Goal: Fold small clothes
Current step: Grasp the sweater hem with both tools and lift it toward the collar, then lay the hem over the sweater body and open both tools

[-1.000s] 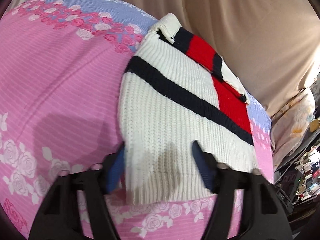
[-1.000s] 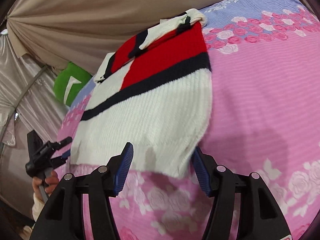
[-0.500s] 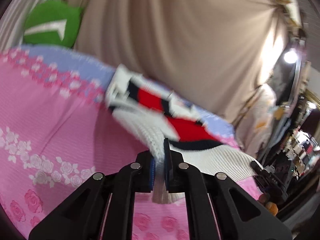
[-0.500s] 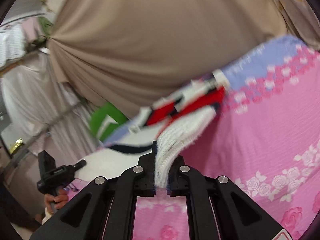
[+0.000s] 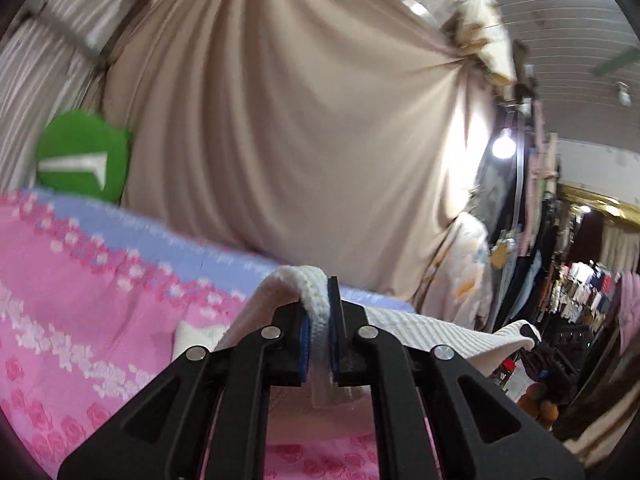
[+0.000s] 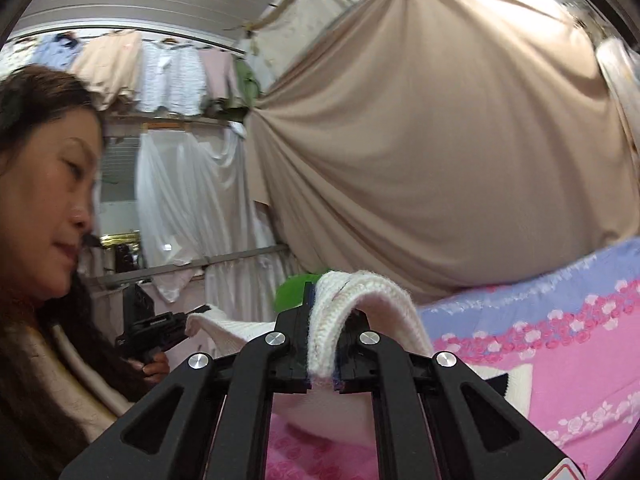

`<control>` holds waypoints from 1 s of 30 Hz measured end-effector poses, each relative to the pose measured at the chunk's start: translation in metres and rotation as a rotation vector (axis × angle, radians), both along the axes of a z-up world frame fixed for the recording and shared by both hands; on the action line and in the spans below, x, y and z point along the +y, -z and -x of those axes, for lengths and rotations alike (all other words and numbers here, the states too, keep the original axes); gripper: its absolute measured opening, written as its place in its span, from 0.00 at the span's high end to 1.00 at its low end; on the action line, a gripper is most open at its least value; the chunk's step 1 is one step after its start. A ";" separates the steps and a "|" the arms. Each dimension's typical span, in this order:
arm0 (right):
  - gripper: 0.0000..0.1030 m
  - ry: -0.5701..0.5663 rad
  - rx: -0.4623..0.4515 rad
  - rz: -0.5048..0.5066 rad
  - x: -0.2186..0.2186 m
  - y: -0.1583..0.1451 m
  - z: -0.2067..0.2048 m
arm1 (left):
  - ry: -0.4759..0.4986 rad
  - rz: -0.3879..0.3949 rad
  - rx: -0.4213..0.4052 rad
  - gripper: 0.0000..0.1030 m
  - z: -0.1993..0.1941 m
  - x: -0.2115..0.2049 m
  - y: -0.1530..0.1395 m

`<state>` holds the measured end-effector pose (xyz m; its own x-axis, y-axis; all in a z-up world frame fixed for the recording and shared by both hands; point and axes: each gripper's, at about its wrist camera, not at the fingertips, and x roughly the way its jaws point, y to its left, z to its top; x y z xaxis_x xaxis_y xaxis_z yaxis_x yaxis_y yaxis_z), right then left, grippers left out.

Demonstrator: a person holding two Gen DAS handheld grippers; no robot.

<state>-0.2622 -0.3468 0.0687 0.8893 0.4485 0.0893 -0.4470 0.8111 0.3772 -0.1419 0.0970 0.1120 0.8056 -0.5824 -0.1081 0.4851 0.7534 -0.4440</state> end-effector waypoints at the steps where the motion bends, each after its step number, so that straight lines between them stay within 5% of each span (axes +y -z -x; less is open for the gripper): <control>1: 0.94 0.024 0.072 -0.026 -0.005 0.009 -0.020 | -0.014 -0.011 0.073 0.93 -0.022 -0.002 0.006; 6: 0.94 0.088 0.400 -0.202 -0.035 0.073 -0.124 | -0.055 -0.113 0.394 0.93 -0.135 -0.029 0.062; 10: 0.94 0.135 0.542 -0.248 -0.047 0.096 -0.181 | -0.088 -0.157 0.541 0.93 -0.210 -0.048 0.106; 15: 0.94 0.243 0.699 -0.170 -0.047 0.123 -0.234 | -0.137 -0.204 0.662 0.93 -0.267 -0.058 0.154; 19: 0.94 0.298 0.773 -0.120 -0.041 0.143 -0.254 | -0.147 -0.228 0.703 0.93 -0.278 -0.066 0.178; 30: 0.94 0.303 0.816 -0.106 -0.039 0.153 -0.263 | -0.131 -0.198 0.654 0.92 -0.269 -0.063 0.183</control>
